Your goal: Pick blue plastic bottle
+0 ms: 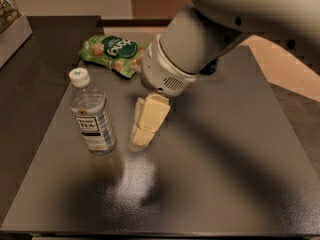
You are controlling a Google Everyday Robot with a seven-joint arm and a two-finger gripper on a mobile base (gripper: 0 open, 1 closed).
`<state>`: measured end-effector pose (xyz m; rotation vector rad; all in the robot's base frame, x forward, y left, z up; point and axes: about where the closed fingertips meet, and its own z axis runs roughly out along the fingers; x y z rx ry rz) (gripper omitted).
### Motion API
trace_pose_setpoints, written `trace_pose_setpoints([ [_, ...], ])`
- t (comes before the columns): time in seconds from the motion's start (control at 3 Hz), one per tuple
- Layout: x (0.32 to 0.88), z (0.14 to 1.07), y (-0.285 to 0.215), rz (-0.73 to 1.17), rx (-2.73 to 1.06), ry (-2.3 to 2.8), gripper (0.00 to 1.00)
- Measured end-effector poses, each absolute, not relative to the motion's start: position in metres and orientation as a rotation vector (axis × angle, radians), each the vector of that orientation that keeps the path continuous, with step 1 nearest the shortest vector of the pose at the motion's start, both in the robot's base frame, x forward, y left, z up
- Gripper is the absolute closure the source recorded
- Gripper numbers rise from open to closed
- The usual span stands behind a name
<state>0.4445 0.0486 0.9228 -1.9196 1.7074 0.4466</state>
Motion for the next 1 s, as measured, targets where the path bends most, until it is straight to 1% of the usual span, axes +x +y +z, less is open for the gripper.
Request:
trace_pose_setpoints([
  [0.67,0.443,0.923,0.107,0.584,-1.955,1.627,0.00],
  [1.0,0.439,0.924,0.122,0.655,-1.973,1.600,0.00],
])
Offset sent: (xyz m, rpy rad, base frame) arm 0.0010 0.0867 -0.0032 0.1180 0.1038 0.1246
